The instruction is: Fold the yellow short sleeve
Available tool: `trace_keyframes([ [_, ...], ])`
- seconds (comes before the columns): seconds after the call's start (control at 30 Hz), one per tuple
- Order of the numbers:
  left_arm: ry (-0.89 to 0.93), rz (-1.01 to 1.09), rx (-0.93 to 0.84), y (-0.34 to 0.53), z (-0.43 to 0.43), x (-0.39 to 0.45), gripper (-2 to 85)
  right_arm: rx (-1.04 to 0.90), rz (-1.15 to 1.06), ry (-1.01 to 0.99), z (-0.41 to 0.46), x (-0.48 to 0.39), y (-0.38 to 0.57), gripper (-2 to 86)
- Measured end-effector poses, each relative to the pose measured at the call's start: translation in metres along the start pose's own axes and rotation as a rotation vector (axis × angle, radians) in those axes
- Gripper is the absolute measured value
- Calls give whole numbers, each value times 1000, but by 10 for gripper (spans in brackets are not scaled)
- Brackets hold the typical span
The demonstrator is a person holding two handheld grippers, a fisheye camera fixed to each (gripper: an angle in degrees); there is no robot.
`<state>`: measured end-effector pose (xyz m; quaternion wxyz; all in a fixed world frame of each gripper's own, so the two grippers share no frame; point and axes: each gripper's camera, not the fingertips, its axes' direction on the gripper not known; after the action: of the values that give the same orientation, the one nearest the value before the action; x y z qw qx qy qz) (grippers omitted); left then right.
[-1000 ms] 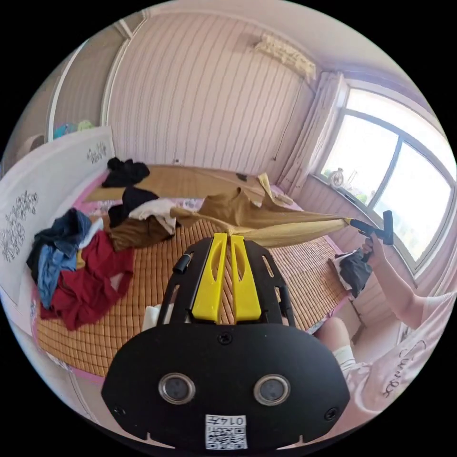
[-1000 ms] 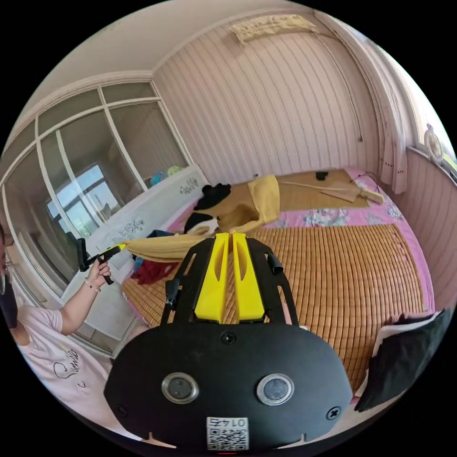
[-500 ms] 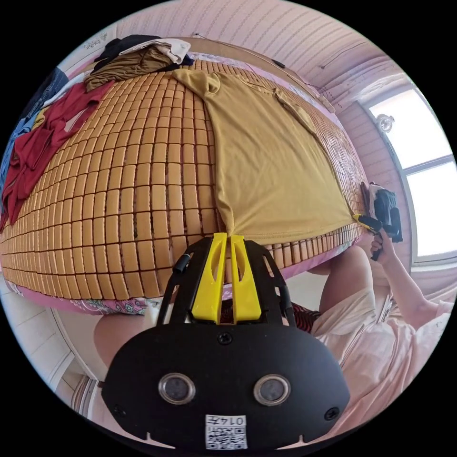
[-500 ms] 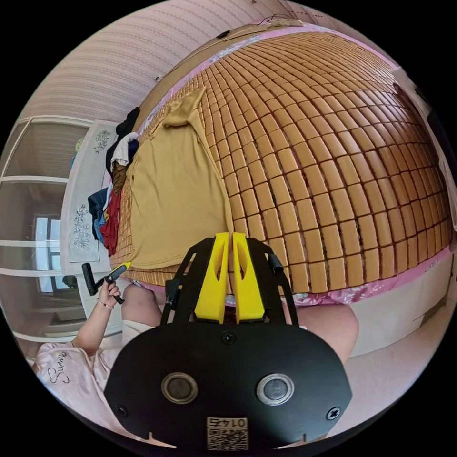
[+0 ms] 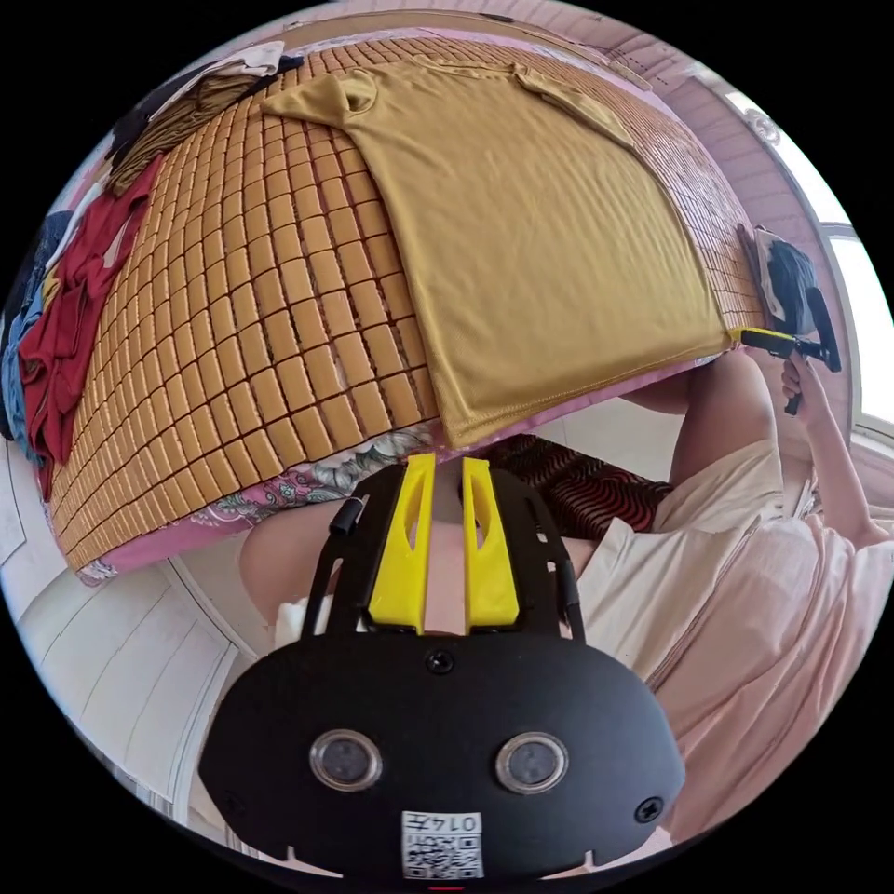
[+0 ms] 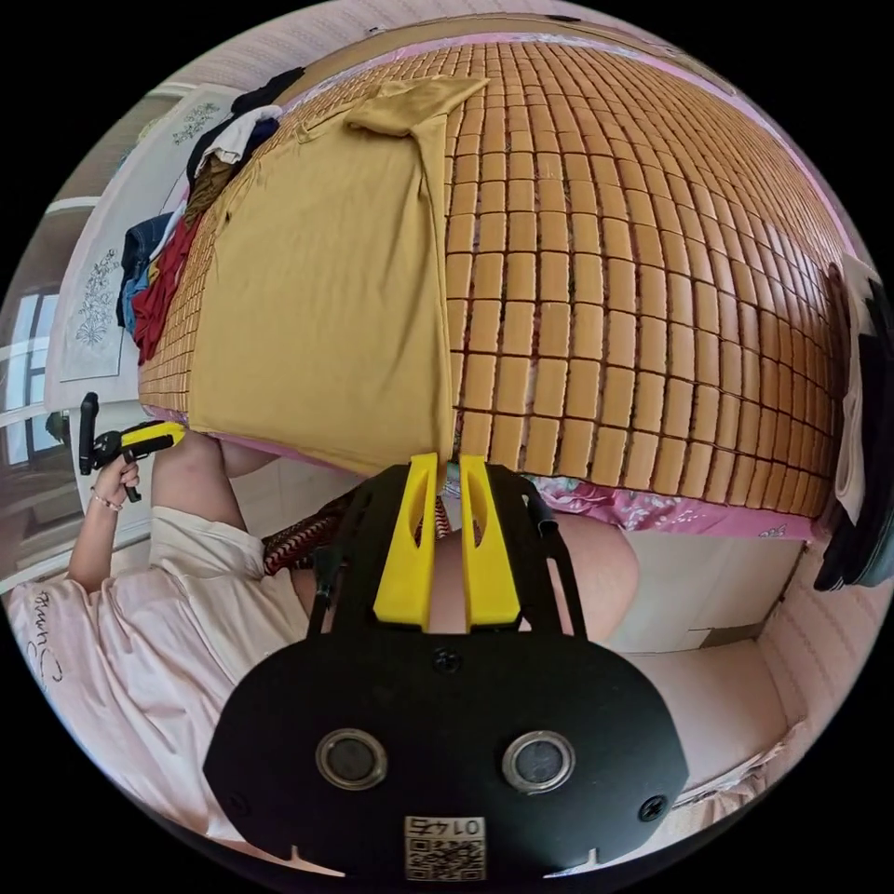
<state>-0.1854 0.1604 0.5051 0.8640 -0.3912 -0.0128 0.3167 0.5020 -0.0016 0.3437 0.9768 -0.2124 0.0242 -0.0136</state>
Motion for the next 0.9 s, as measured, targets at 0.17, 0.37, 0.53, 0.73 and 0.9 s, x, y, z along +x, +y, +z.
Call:
trace_keyframes([
  [0.17,-15,2,129,-32,-15,-6,50,132,-96,126,-53,-18,-51,77],
  [0.37,20,138,307,-155,-16,27,49,377,-333,159,-78,-98,-181,97],
  [0.53,73,184,358,-275,-3,55,46,333,-346,165,-47,-125,-285,104],
  [0.73,-26,203,306,-363,31,86,28,331,-169,152,-43,-93,-321,23],
  [0.9,-12,233,351,-377,28,101,32,625,95,-164,-109,13,-236,20],
])
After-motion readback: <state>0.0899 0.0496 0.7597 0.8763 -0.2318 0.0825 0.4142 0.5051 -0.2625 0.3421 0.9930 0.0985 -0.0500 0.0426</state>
